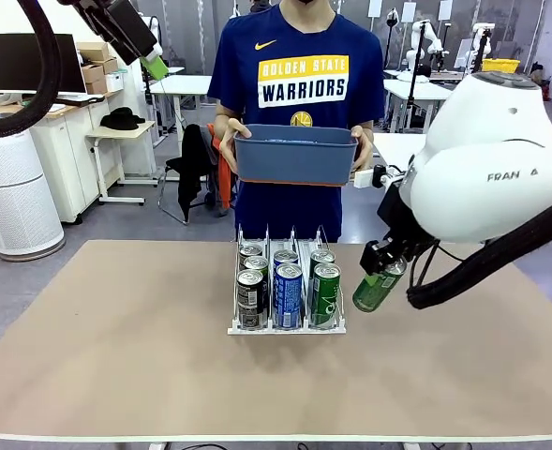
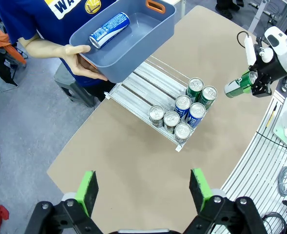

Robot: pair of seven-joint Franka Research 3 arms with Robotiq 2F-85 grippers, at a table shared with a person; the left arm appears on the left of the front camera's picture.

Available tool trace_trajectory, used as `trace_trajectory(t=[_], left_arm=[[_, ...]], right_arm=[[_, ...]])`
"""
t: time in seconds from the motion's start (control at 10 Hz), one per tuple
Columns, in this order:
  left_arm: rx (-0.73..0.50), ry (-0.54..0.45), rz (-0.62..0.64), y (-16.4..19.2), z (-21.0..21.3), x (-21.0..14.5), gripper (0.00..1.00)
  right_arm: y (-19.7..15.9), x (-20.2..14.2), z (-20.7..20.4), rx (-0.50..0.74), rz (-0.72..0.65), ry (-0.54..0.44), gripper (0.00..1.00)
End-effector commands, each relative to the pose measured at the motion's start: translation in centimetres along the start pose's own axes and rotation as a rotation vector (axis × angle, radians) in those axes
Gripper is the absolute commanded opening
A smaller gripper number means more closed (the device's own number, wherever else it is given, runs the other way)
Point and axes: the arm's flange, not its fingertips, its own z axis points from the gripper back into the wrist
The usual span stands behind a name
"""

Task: Fill the beverage cans into the dispenser.
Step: Place the picked Sprite in the line of the Automatic Can Dispenser with the same cans.

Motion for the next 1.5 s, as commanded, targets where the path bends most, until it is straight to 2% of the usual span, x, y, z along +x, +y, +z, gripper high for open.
trace_trajectory(t=[0.0, 0.2, 0.5, 0.6, 0.8, 0.9, 1.4], left_arm=[[-0.004, 0.005, 0.006, 0.0, 0.0, -0.1, 1.0], [-0.004, 0.005, 0.006, 0.0, 0.0, -0.1, 1.0], [-0.004, 0.005, 0.006, 0.0, 0.0, -0.1, 1.0], [-0.004, 0.005, 0.006, 0.0, 0.0, -0.1, 1.0], [-0.004, 0.005, 0.006, 0.0, 0.0, -0.1, 1.0], [-0.004, 0.005, 0.006, 0.0, 0.0, -0.1, 1.0], [-0.004, 0.005, 0.006, 0.0, 0.0, -0.1, 1.0]], right_arm=[[2.1, 0.5, -0.5, -0.052, -0.033, -0.022, 0.58], [3.7, 0.5, -1.3, -0.022, -0.006, 0.008, 0.58], [5.1, 1.1, -2.1, -0.034, 0.047, -0.023, 0.58], [4.3, -0.1, -1.7, -0.009, 0.019, 0.024, 0.58], [4.6, 0.0, -2.1, -0.01, 0.032, 0.018, 0.58], [4.3, 0.5, -3.2, 0.031, 0.058, 0.011, 0.58], [2.7, 4.1, -4.2, 0.005, 0.059, -0.055, 0.58]])
